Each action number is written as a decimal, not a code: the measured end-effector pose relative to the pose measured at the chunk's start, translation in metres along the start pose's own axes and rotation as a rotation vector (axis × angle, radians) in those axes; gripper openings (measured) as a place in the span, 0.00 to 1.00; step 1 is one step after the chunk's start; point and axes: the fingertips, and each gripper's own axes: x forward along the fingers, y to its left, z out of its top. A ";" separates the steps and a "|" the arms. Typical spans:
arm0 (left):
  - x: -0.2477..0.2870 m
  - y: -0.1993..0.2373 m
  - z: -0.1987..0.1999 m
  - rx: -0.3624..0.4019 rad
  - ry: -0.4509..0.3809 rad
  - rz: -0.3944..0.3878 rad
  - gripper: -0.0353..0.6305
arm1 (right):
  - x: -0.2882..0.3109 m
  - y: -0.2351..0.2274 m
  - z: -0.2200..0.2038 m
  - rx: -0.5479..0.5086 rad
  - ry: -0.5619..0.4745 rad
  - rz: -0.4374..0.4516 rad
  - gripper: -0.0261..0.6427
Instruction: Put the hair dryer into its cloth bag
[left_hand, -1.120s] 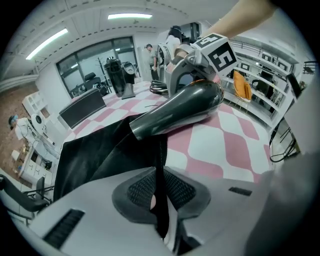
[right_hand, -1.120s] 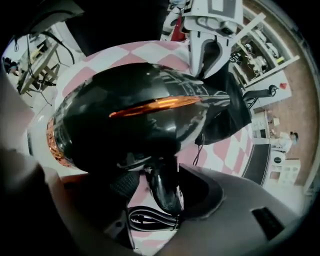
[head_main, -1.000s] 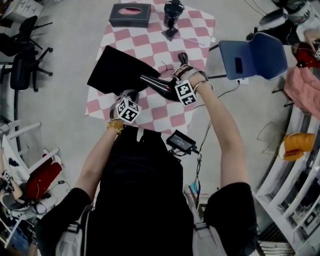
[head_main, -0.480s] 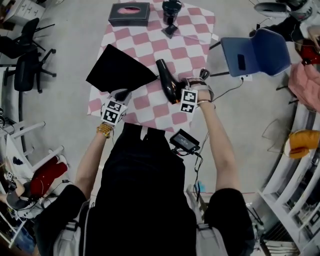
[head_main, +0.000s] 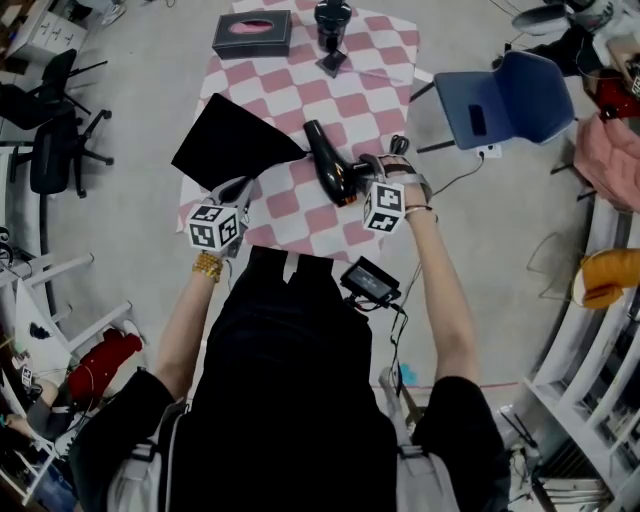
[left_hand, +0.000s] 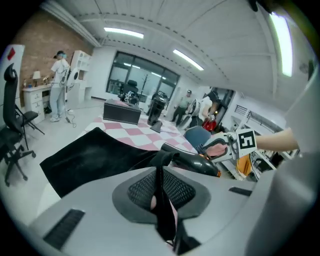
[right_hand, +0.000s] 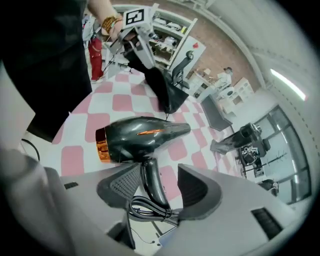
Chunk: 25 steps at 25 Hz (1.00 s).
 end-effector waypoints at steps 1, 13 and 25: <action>-0.005 0.000 0.006 -0.015 -0.022 0.001 0.13 | -0.009 -0.005 0.002 0.039 -0.027 -0.003 0.39; -0.020 -0.037 0.063 0.157 -0.234 -0.021 0.13 | -0.043 -0.053 0.183 0.998 -0.572 0.158 0.22; -0.018 -0.058 0.059 0.092 -0.163 -0.297 0.13 | -0.045 -0.055 0.223 1.525 -0.940 0.474 0.10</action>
